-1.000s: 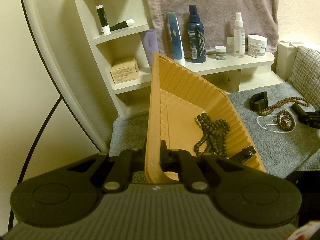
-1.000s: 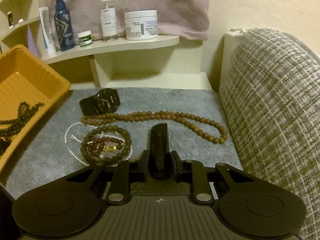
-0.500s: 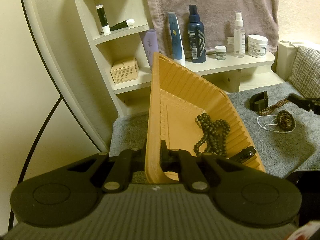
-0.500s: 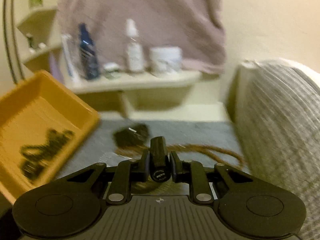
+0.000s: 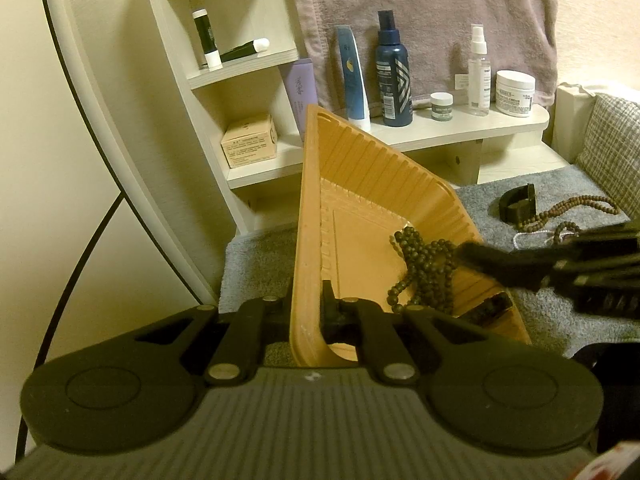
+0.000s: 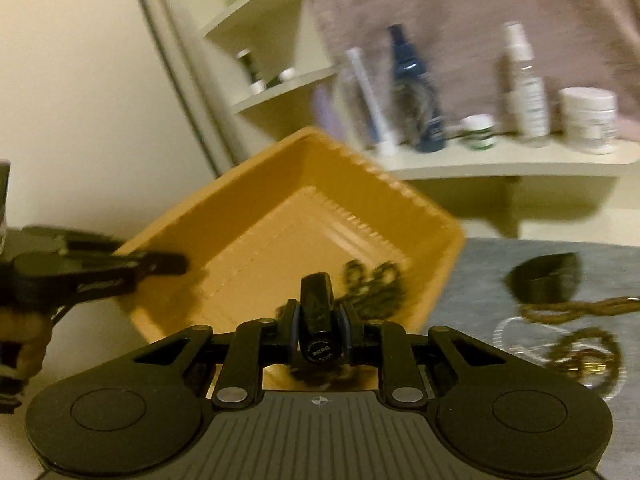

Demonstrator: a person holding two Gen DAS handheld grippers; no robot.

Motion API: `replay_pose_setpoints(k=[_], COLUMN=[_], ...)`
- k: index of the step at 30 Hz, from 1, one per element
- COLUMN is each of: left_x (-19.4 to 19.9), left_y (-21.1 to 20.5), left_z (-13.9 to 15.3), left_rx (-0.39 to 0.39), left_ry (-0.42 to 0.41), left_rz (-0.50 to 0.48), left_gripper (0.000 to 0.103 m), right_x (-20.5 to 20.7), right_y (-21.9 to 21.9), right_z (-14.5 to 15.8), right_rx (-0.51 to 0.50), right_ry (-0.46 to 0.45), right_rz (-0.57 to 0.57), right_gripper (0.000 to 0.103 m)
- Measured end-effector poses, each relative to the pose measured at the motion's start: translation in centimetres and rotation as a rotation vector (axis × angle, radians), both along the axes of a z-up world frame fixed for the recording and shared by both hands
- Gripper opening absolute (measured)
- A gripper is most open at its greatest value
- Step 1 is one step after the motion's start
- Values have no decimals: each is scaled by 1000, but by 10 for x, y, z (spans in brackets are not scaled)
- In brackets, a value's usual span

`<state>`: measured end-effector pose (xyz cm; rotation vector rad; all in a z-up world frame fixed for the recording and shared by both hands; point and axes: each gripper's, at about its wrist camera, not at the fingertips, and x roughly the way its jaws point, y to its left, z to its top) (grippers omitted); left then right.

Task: Organize jewelry
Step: 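Place the black item into the orange tray and open the right gripper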

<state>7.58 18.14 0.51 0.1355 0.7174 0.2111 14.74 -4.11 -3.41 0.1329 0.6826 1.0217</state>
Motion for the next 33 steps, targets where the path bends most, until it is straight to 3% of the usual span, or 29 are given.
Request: replay_pose_setpoints(k=[12,14,16,25,33], left_x=[0,0,0,1,2], left_y=[0,0,0,1,2], left_z=[-1,-1,-1,-1,-1], left_rx=[-2,-2,-2,-5,-3], left_ry=[-1,0,-1,1,1], left_rz=[2,2,2,1,0], left_gripper=[7,7,7,7,7], right_x=[0,-1,-1,9,14], right_y=[20,21,16,-34,-91], right_z=[-18,-18,-15,-3,-19], right_rx=[-1,-16,16,43,-92], right_ry=[86,77,69,5,-56], right_rz=[115,116,103,-98,-334], right_gripper=[21,26,41,42,42])
